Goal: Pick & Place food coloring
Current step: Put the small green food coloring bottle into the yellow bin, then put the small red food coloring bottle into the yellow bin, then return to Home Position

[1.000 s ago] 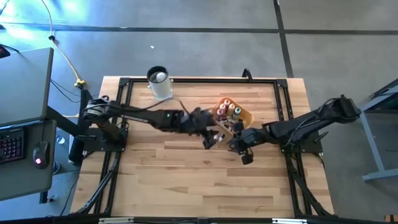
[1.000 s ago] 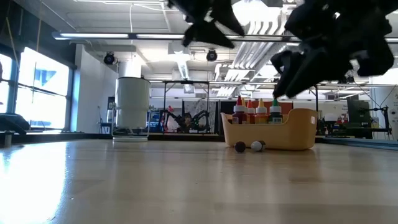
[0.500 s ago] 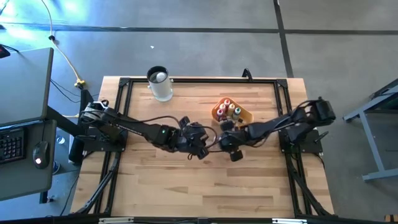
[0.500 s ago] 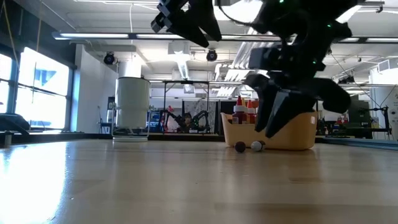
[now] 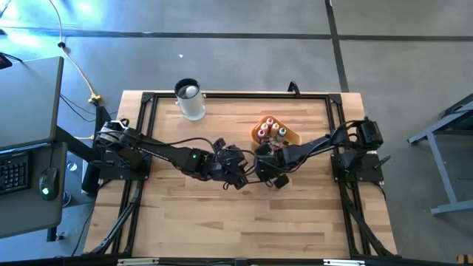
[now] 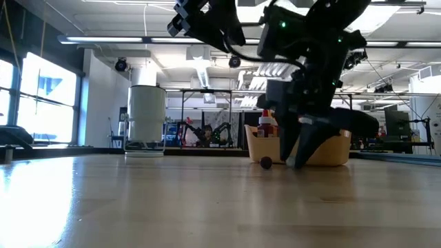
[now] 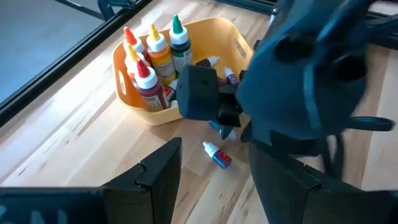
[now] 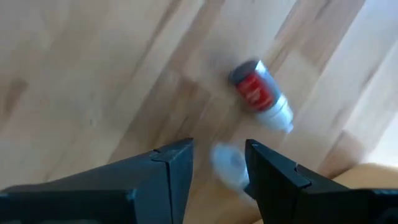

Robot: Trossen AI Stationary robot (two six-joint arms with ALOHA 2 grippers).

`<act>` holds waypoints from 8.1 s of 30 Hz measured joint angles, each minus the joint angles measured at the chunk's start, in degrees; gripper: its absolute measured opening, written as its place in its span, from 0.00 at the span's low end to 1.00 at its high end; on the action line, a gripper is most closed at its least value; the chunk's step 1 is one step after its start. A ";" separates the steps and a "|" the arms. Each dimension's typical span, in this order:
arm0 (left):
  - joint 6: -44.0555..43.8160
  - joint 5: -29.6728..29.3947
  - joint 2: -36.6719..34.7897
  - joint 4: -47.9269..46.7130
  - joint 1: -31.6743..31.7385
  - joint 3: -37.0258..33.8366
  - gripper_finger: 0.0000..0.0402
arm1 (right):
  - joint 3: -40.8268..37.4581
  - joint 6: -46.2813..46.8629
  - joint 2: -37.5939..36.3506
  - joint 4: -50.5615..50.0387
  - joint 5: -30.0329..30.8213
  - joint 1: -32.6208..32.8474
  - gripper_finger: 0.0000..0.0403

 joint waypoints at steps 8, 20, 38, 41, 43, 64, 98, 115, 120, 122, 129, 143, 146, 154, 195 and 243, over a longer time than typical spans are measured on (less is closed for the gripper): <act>0.00 0.02 0.01 -0.20 0.01 0.00 0.46 | -0.02 -1.62 0.38 -1.06 -1.00 -3.35 0.35; 0.26 0.06 0.01 -0.20 0.01 0.00 0.46 | 0.00 -1.54 0.23 -4.76 2.81 -3.42 0.35; 0.24 0.07 0.01 -0.17 -0.02 0.00 0.46 | 5.53 21.13 0.23 -13.78 13.97 0.98 0.35; 0.24 0.07 0.01 -0.17 -0.01 0.00 0.46 | 5.53 22.86 0.23 -14.39 13.32 0.72 0.35; 0.24 0.07 0.01 -0.16 0.00 0.00 0.46 | 5.15 22.43 0.23 -14.44 11.29 0.75 0.35; 0.20 0.07 0.01 0.00 -0.01 0.00 0.46 | 0.87 17.80 0.14 -11.67 9.87 -0.48 0.35; 0.20 0.11 0.02 -0.17 -0.02 -0.02 0.46 | 9.31 16.55 0.20 -27.31 17.30 -1.33 0.12; 0.37 -0.15 0.03 -0.22 0.01 -0.02 0.46 | 12.02 19.73 0.20 -33.45 22.47 -8.43 0.17; 0.44 -0.08 0.03 -0.22 0.01 -0.02 0.46 | 12.02 17.06 0.20 -33.03 24.19 -9.26 0.25; 0.44 -0.03 0.03 -0.22 0.01 -0.02 0.46 | 12.02 16.80 0.20 -32.73 24.23 -8.98 0.28; 0.45 0.16 0.03 -0.19 -0.02 -0.02 0.46 | 12.04 14.84 0.19 -32.44 24.24 -5.50 0.38; -3.89 5.95 -1.56 -2.54 -0.08 0.00 0.46 | 12.07 8.55 0.18 -20.60 17.18 7.05 0.37; -8.16 3.35 -3.04 -7.64 -1.77 -0.06 0.46 | 12.07 4.52 0.18 -14.45 9.60 7.84 0.35; -24.83 -13.06 -6.14 -23.76 -11.71 -0.12 0.46 | 12.13 -2.22 0.37 -2.18 -4.68 6.70 0.35; -28.11 -23.08 -6.09 -26.80 -15.71 0.00 0.46 | 12.28 -8.25 9.64 -5.74 -10.84 -5.65 0.27; -28.13 -25.73 -6.28 -28.13 -15.72 0.00 0.46 | 17.94 17.44 -18.66 -44.77 5.77 -21.51 0.41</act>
